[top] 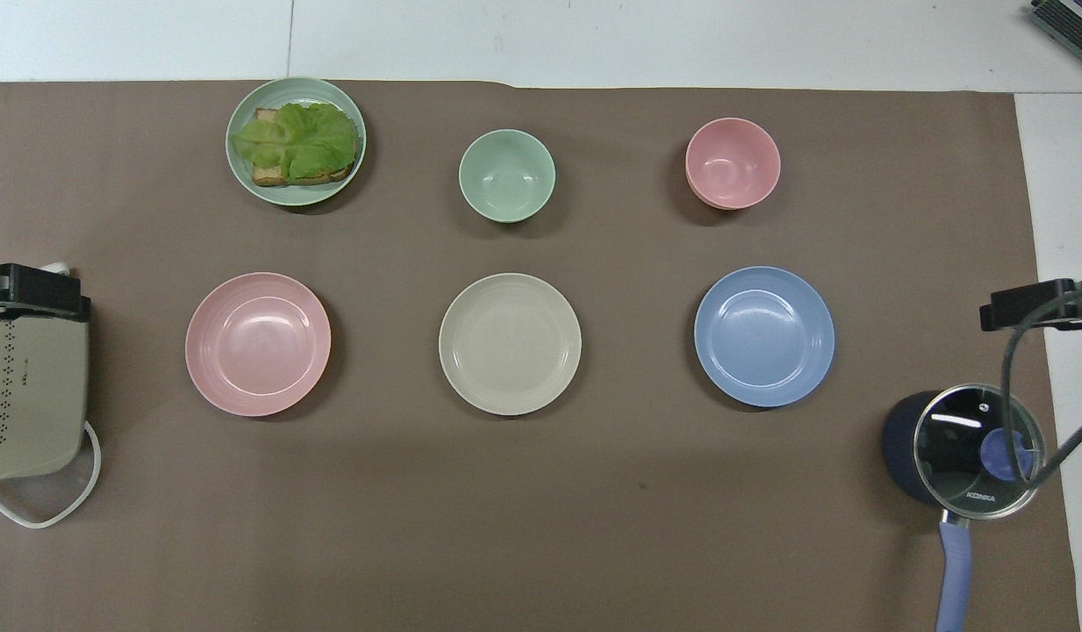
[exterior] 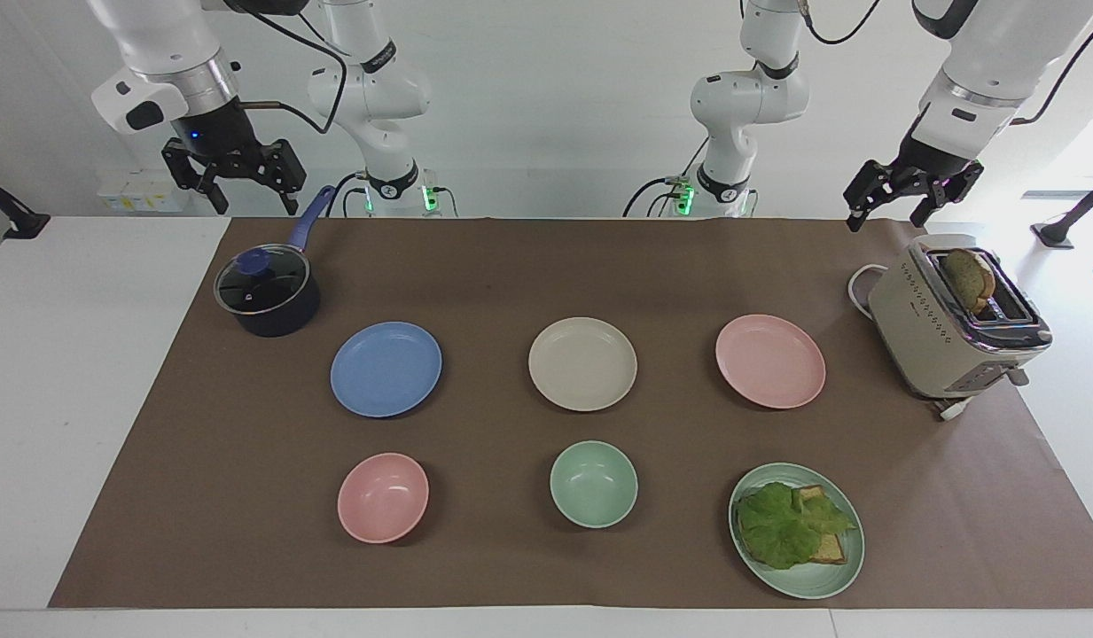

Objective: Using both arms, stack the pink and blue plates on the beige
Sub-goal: 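Move the left gripper toward the pink plate's rim, then grasp the pink plate's rim with the left gripper, then carry the pink plate onto the beige plate with the left gripper, then release the pink plate with the left gripper while the right gripper reaches the blue plate, then grasp the blue plate's rim with the right gripper, then carry the blue plate onto the pink plate with the right gripper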

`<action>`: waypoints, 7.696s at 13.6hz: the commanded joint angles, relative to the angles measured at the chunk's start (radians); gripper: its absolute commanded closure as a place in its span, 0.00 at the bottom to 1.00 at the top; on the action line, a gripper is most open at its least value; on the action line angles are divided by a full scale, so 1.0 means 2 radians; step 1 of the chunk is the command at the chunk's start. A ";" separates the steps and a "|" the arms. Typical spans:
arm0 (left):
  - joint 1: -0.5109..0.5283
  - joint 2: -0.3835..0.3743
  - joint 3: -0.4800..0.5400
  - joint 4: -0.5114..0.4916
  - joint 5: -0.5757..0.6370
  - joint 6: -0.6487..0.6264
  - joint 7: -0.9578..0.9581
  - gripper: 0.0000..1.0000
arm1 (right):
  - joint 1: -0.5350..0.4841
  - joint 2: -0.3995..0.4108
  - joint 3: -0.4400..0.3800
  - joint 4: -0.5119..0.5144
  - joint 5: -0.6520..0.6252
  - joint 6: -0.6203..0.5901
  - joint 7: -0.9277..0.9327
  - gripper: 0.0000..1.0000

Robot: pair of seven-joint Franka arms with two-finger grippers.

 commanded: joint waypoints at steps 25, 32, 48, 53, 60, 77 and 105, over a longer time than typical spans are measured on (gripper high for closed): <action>0.050 0.116 0.001 -0.138 -0.031 0.152 0.010 1.00 | -0.002 -0.008 0.000 -0.006 0.011 -0.001 -0.010 0.00; -0.001 0.100 -0.008 -0.114 -0.152 0.134 -0.064 1.00 | -0.002 -0.008 0.000 -0.006 0.011 -0.001 -0.010 0.00; -0.211 0.130 -0.008 -0.229 -0.192 0.391 -0.211 1.00 | -0.009 -0.008 -0.008 -0.016 0.003 0.022 -0.021 0.00; -0.217 0.131 -0.008 -0.224 -0.192 0.391 -0.212 0.00 | -0.001 0.003 -0.005 -0.102 0.010 0.114 -0.022 0.00; -0.159 0.125 -0.002 -0.183 -0.170 0.329 -0.205 0.00 | 0.000 0.065 -0.004 -0.230 0.011 0.297 -0.052 0.00; 0.004 0.090 0.000 0.049 0.018 0.041 0.035 0.00 | -0.008 0.158 -0.004 -0.273 0.047 0.404 -0.088 0.81; 0.004 0.090 0.000 0.048 0.017 0.045 0.034 0.00 | 0.178 0.086 0.012 -0.145 0.165 0.243 0.189 1.00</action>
